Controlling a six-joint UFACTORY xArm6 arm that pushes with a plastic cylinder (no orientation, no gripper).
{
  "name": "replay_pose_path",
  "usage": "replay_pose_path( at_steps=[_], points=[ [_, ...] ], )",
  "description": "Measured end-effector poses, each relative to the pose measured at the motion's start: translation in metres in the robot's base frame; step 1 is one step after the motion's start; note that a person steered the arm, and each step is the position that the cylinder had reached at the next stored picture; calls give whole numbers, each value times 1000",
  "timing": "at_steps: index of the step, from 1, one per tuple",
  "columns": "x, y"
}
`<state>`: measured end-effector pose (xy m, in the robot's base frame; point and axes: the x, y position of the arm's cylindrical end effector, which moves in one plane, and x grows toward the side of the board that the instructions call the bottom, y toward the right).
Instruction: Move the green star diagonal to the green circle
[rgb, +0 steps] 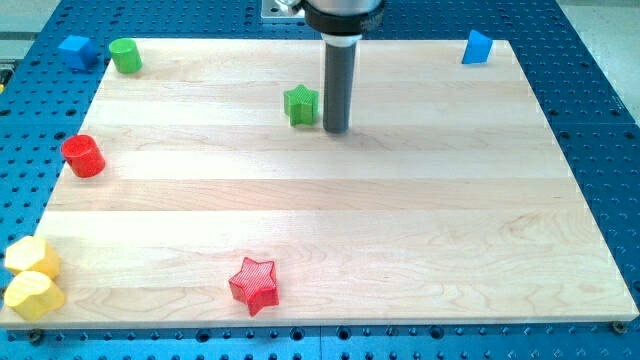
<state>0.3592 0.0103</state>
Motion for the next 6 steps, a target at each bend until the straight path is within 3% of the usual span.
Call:
replay_pose_path(
  at_steps=[2, 3, 5, 6],
  points=[
    [-54, -97],
    [-60, -147],
    [-24, -206],
    [-34, -225]
  ],
)
